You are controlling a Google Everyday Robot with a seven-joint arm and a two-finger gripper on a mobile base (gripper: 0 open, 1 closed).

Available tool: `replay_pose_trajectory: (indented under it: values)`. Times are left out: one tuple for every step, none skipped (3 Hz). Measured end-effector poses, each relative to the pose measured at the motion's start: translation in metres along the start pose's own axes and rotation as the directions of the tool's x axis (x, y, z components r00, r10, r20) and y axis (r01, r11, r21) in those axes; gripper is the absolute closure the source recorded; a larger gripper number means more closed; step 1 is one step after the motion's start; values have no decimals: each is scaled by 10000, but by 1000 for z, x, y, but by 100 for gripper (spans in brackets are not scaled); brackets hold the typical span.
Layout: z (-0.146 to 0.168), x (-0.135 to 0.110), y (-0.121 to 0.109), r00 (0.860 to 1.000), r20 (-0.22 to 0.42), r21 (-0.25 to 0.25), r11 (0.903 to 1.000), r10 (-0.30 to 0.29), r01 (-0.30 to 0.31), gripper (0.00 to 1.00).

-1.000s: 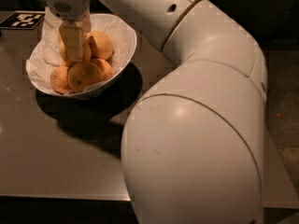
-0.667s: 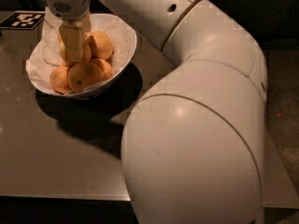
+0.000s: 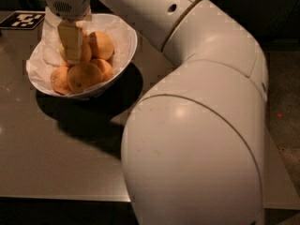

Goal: Pick orange from white bowl

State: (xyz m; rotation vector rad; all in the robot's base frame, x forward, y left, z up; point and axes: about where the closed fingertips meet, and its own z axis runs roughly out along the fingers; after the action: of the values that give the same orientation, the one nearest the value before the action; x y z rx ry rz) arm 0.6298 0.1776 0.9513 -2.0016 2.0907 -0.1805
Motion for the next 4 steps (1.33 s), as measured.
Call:
replay_pose_trajectory:
  values:
    - [0,0,0,10000,0,0,10000,0,0,0]
    - [0,0,0,10000,0,0,10000,0,0,0]
    - [0,-13,-5,9996,284,118,9999,-8,4,0]
    - [-2,-35,-9,9991,364,146,9997,197,-202,0]
